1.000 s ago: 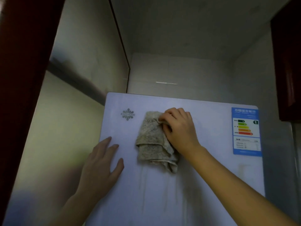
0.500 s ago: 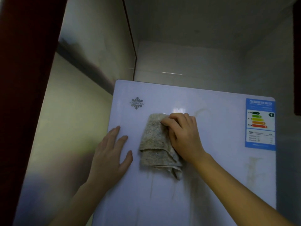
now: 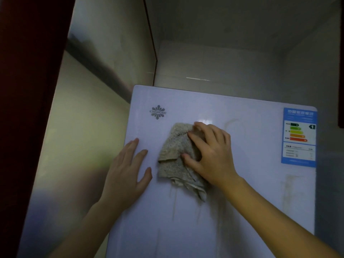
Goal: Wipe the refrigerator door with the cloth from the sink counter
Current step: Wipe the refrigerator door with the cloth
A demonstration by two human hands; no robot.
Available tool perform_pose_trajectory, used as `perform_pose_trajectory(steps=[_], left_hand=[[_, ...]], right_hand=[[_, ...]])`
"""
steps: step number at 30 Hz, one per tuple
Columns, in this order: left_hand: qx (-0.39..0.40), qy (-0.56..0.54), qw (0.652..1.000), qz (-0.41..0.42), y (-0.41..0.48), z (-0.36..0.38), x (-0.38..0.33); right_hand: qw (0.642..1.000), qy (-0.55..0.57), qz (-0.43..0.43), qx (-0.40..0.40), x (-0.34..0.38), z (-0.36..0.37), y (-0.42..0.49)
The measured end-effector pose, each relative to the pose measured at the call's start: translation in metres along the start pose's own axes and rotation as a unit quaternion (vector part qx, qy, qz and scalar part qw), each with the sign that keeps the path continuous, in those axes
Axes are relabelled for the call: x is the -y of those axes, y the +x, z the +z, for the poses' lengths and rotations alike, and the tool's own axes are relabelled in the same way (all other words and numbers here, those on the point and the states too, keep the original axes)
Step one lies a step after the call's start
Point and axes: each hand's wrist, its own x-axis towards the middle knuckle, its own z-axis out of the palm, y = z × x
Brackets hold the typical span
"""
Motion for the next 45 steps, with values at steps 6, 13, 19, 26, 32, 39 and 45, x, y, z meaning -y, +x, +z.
perform_pose_trajectory(steps=[6,13,19,26,32,39,45], left_hand=[[-0.004,0.000,1.000,0.003,-0.009,0.002,0.002],[-0.021,0.007,1.000,0.019,-0.017,0.011,0.006],[-0.035,0.012,0.999,0.033,-0.019,0.016,0.010],[-0.040,0.016,0.998,0.045,-0.024,0.019,0.017],[-0.033,0.024,0.998,0.043,-0.024,0.019,0.016],[-0.030,0.028,0.999,0.034,-0.023,0.019,0.016],[-0.026,0.025,0.999,0.039,-0.024,0.018,0.018]], right_hand=[[0.995,0.056,-0.059,-0.051,0.011,0.011,-0.004],[0.997,0.071,0.000,0.012,0.016,0.019,-0.015],[0.999,0.050,-0.003,-0.018,-0.001,0.020,0.002],[0.996,0.076,-0.052,-0.010,0.009,0.027,0.003],[0.995,0.044,-0.089,-0.012,-0.022,0.018,0.006],[0.998,0.060,0.010,-0.027,-0.014,0.024,0.080],[0.995,0.078,-0.067,-0.006,0.017,0.041,0.135]])
